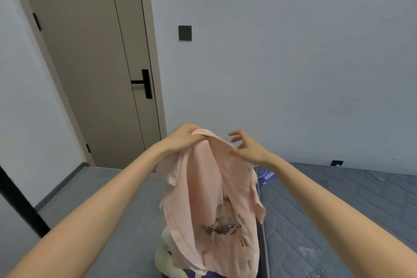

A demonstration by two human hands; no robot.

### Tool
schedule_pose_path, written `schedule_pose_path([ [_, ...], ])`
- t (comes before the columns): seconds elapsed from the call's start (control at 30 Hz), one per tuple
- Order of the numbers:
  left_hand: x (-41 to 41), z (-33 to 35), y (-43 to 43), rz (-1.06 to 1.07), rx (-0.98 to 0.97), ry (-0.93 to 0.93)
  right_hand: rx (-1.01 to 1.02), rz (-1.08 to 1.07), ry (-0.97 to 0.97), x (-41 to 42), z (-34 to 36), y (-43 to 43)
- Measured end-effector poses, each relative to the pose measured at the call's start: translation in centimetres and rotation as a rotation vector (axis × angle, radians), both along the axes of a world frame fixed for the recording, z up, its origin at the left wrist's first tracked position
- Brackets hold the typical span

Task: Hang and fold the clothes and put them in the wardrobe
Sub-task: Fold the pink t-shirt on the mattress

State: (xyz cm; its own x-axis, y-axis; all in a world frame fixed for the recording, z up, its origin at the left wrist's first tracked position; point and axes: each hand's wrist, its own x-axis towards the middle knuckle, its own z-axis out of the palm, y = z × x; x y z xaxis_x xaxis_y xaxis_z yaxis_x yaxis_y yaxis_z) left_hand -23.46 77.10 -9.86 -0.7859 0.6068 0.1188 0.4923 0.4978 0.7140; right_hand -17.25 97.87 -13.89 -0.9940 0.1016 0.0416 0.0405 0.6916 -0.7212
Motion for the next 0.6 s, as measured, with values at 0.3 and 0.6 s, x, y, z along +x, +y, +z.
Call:
schedule_pose_path([
  [0.3,-1.3,0.1,-0.5,0.083,-0.122,0.290,-0.161,0.016,0.171,0.0,1.1,-3.2],
  [0.6,-1.8,-7.3,-2.2,0.087,-0.155,-0.728,-0.756,-0.086,0.220,-2.1,4.5,-3.6],
])
